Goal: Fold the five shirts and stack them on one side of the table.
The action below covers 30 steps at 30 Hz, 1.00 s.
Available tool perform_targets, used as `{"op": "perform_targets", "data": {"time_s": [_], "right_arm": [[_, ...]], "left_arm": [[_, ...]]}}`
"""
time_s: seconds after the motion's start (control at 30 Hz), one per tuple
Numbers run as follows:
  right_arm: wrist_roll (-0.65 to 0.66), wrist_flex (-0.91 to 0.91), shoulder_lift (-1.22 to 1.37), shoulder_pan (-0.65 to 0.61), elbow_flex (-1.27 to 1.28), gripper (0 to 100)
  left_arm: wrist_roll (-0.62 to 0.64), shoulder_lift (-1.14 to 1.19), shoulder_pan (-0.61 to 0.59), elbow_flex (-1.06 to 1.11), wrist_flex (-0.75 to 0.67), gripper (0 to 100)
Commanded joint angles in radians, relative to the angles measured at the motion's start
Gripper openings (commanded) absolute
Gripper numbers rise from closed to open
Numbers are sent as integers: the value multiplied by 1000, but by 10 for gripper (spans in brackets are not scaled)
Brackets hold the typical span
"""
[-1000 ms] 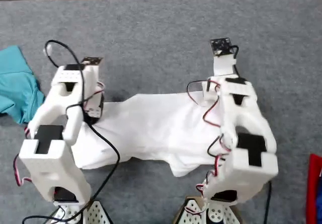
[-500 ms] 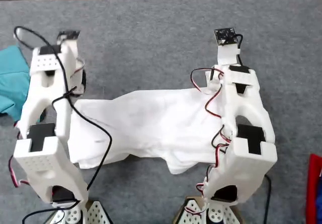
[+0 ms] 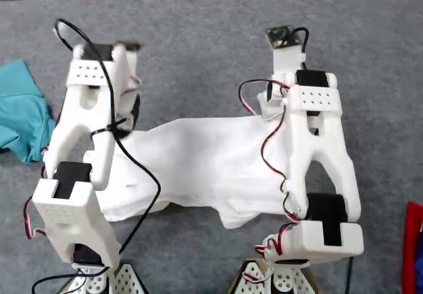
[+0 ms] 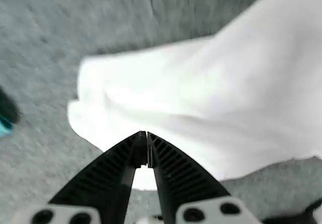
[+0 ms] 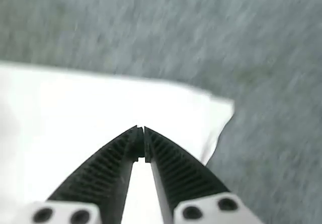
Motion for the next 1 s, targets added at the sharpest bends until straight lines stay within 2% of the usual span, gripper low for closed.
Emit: {"op": "perform_targets", "data": {"time_s": [0.0,0.13,0.27,0.37,0.5,0.77,0.97], "right_arm": [[2,49,-50,-10,-39,5],[3,-71,13,-8,18,5],[3,-199,145,-7,51,5],[3,-258,272,-7,25,5],[-5,-249,435,-7,-107,5],[-5,-103,664,42,-493,5],[2,14,802,58,-773,5]], "left_arm": [[40,-12,3,149,-26,19],[95,-10,-29,305,-229,19],[100,-1,-29,457,-420,19],[100,-1,-40,494,-506,19],[100,1,-57,456,-560,19],[100,90,-57,287,-664,19],[100,288,-78,-41,-523,19]]}}
